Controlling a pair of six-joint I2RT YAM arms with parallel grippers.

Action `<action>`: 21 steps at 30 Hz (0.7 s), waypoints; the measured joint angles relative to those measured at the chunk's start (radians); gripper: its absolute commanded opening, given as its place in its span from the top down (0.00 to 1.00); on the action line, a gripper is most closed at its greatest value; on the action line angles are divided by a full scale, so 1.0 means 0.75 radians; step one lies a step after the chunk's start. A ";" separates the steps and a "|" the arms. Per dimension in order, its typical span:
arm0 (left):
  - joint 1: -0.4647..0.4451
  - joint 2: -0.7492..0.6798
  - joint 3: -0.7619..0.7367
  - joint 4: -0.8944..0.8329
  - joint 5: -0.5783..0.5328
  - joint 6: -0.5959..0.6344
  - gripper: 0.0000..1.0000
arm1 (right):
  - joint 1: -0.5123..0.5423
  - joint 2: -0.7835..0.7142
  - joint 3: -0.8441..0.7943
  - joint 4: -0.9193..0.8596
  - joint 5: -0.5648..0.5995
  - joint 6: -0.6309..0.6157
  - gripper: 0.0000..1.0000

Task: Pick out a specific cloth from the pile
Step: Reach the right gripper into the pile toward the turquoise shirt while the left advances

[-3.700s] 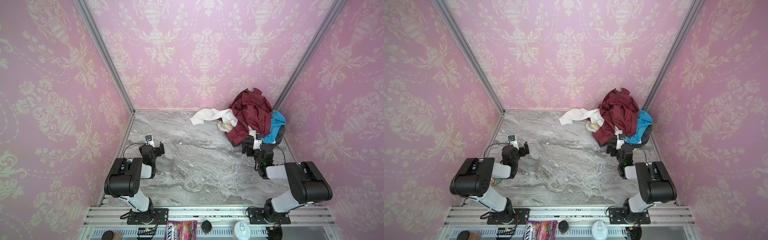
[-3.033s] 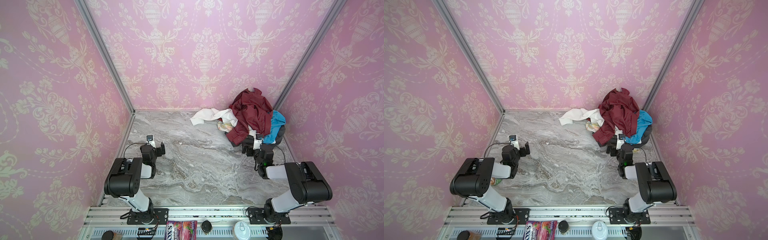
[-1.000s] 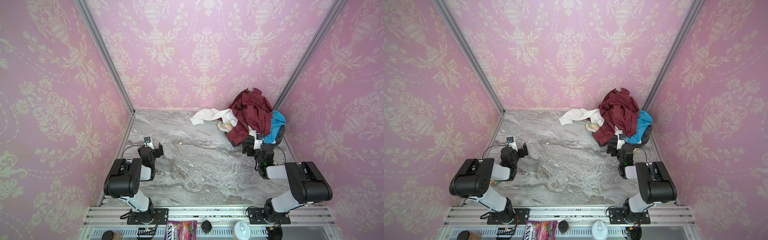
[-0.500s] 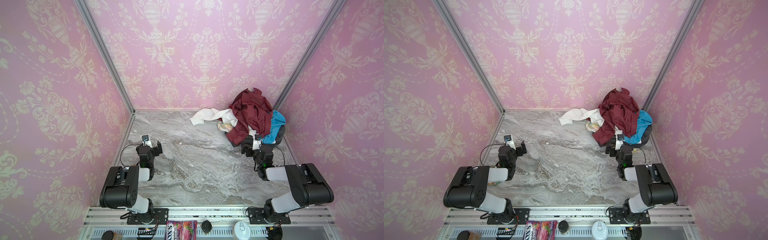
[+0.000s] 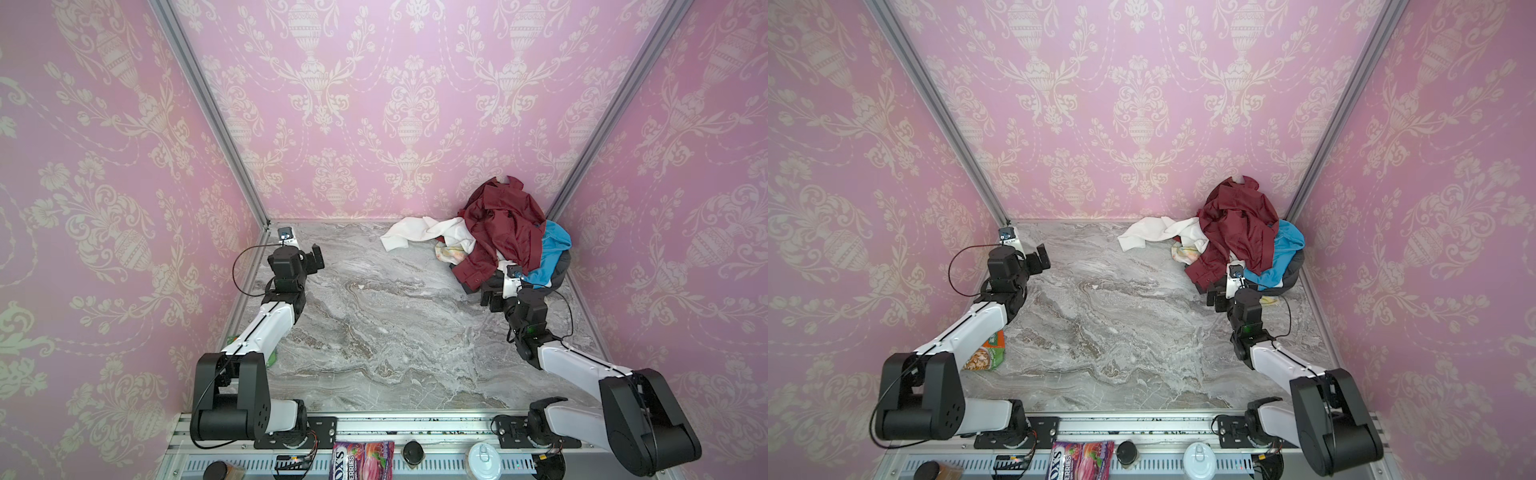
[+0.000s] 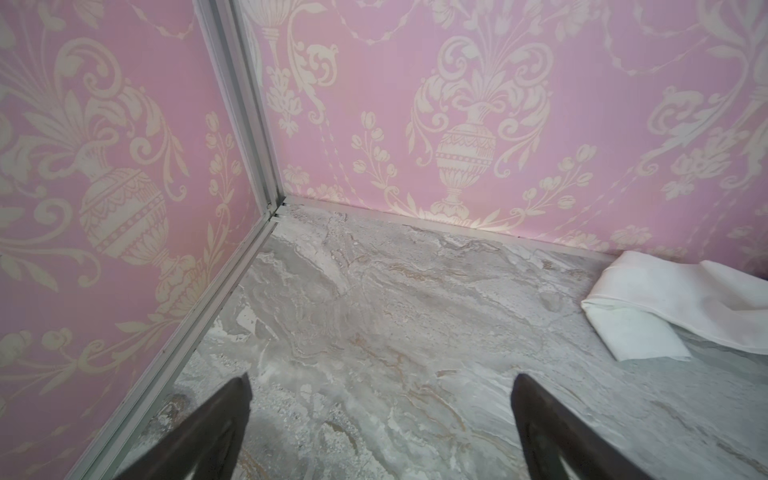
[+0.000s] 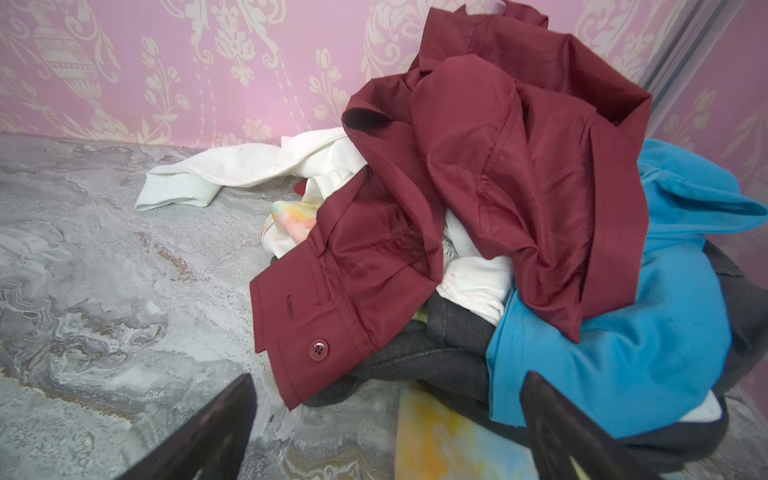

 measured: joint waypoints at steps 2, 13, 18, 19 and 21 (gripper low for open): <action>-0.078 -0.006 0.075 -0.092 0.001 0.003 0.01 | 0.011 -0.053 0.055 -0.116 0.036 0.026 0.00; -0.459 0.004 0.205 -0.453 0.136 0.128 0.01 | 0.014 0.018 0.680 -0.813 0.172 0.248 0.00; -0.632 0.028 0.247 -0.536 0.199 0.182 0.01 | 0.013 0.090 0.833 -1.048 0.216 0.376 0.03; -0.663 0.028 0.247 -0.545 0.211 0.184 0.01 | 0.011 0.111 0.865 -1.093 0.223 0.403 0.04; -0.718 0.030 0.247 -0.556 0.229 0.184 0.01 | 0.001 0.143 0.913 -1.172 0.224 0.455 0.05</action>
